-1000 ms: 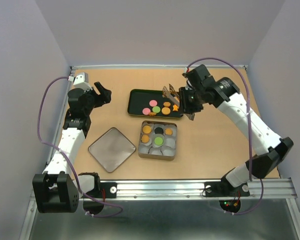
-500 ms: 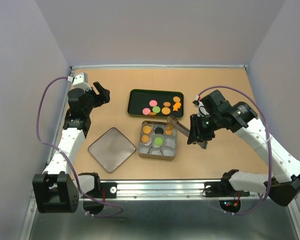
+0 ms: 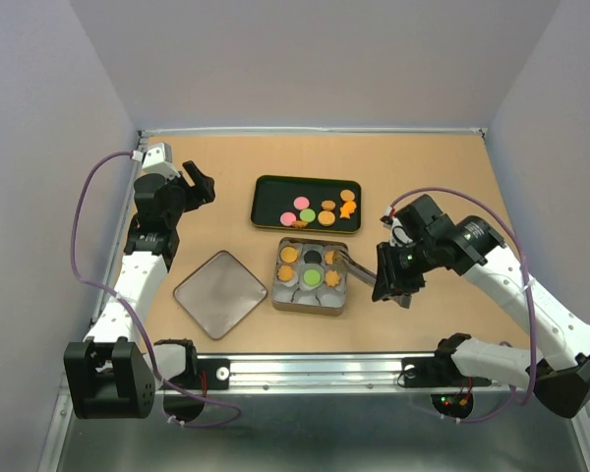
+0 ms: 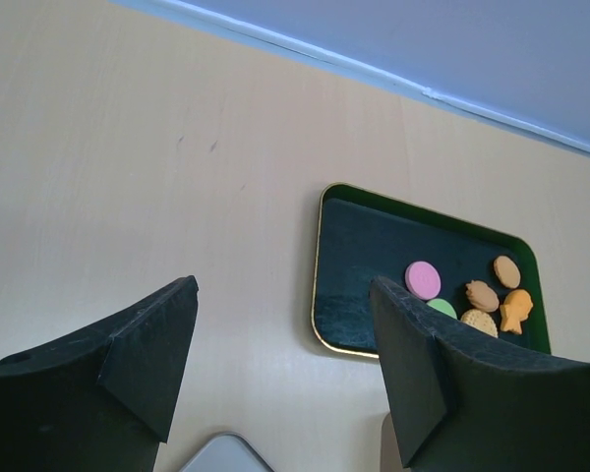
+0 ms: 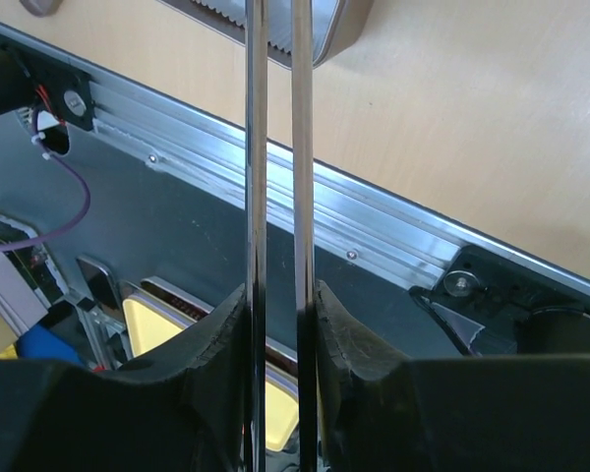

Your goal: Pack the cookies

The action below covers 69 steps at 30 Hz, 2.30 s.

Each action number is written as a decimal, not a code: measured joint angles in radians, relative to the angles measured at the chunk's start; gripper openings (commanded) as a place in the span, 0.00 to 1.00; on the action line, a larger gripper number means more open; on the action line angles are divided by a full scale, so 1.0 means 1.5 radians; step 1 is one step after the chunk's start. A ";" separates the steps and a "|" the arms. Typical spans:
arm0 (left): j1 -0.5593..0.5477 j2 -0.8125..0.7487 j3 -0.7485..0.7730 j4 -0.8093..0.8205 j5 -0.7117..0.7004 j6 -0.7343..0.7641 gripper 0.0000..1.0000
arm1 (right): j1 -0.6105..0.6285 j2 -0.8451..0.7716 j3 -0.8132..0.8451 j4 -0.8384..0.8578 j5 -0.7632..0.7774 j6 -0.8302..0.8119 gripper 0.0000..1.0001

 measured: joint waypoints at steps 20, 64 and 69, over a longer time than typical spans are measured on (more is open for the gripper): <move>-0.007 0.000 0.000 -0.004 -0.003 0.004 0.81 | -0.014 0.328 0.197 0.174 0.215 -0.026 0.40; -0.008 0.000 0.000 -0.004 0.021 0.004 0.81 | -0.057 0.486 0.255 0.212 0.239 -0.075 0.51; -0.008 0.000 0.000 -0.004 0.021 0.004 0.81 | -0.057 0.489 0.250 0.212 0.223 -0.075 0.49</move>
